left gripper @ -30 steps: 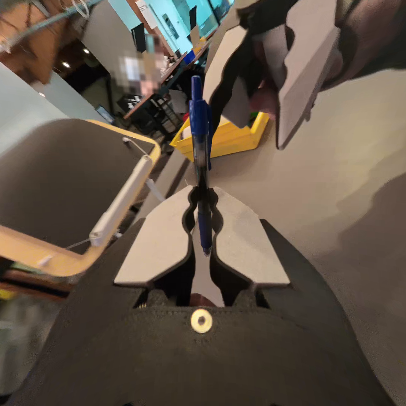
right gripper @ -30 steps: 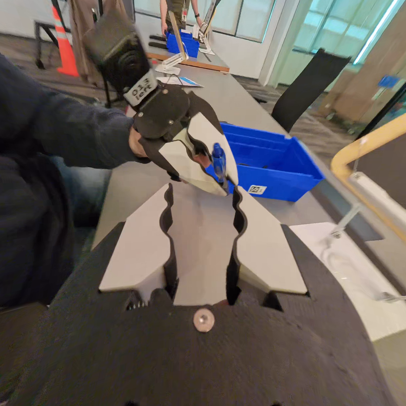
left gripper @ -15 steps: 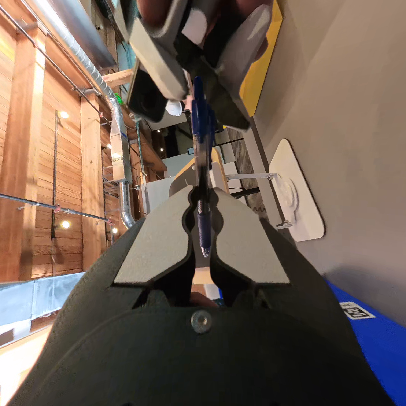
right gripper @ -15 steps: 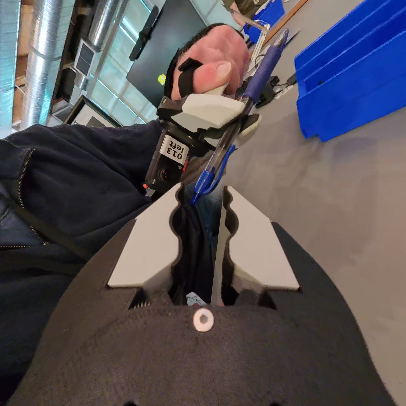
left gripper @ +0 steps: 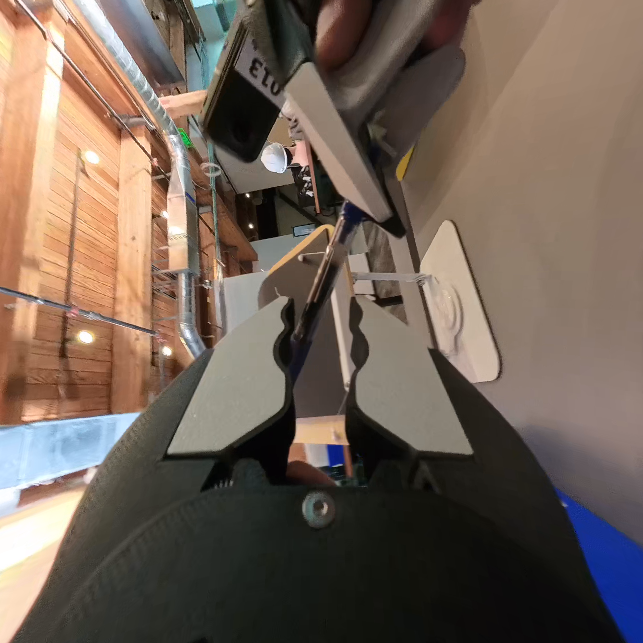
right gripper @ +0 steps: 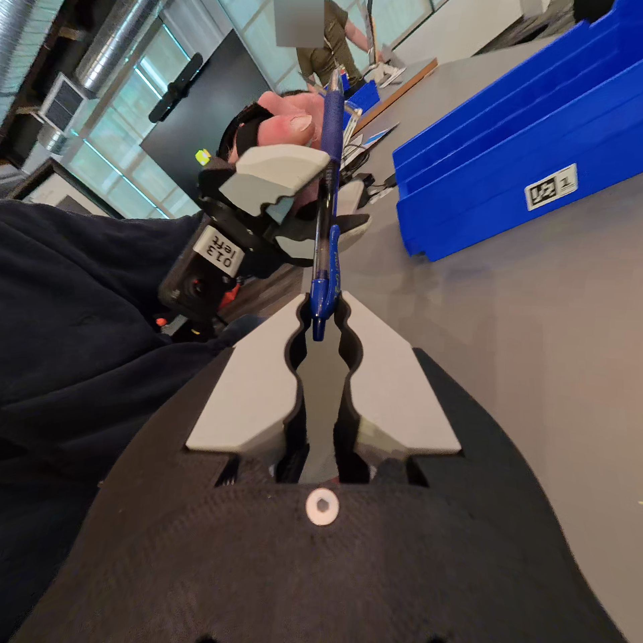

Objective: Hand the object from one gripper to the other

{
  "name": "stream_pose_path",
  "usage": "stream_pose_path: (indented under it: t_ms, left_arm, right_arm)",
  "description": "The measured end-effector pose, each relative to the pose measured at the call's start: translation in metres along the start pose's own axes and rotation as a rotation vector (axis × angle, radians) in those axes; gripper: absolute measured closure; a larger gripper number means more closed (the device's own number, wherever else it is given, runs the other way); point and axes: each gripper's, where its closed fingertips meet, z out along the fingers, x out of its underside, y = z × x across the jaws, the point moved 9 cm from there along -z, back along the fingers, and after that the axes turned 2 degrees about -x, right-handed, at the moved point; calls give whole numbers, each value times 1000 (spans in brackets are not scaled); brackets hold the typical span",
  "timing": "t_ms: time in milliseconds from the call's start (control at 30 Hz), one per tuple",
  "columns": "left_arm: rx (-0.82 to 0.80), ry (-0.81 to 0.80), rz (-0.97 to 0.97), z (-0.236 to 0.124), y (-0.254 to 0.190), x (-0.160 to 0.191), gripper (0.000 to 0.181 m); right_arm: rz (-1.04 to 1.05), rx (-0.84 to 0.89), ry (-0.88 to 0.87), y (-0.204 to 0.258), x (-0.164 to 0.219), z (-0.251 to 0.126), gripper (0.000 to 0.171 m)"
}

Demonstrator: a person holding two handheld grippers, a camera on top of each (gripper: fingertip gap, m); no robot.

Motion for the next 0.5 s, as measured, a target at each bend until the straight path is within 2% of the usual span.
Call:
stream_pose_path:
  t_ms: [233, 367, 500]
  left_arm:
    - [-14, -15, -360, -22, 17, -1, 147]
    - [61, -38, -870, -28, 24, 3, 142]
    - [145, -153, -1496, -23, 26, 18, 131]
  right_arm:
    - [-116, 9, -119, -2, -10, -11, 162]
    - [-262, 33, -165, 0, -16, -16, 162]
    - [-555, 156, -112, 9, -16, -12, 162]
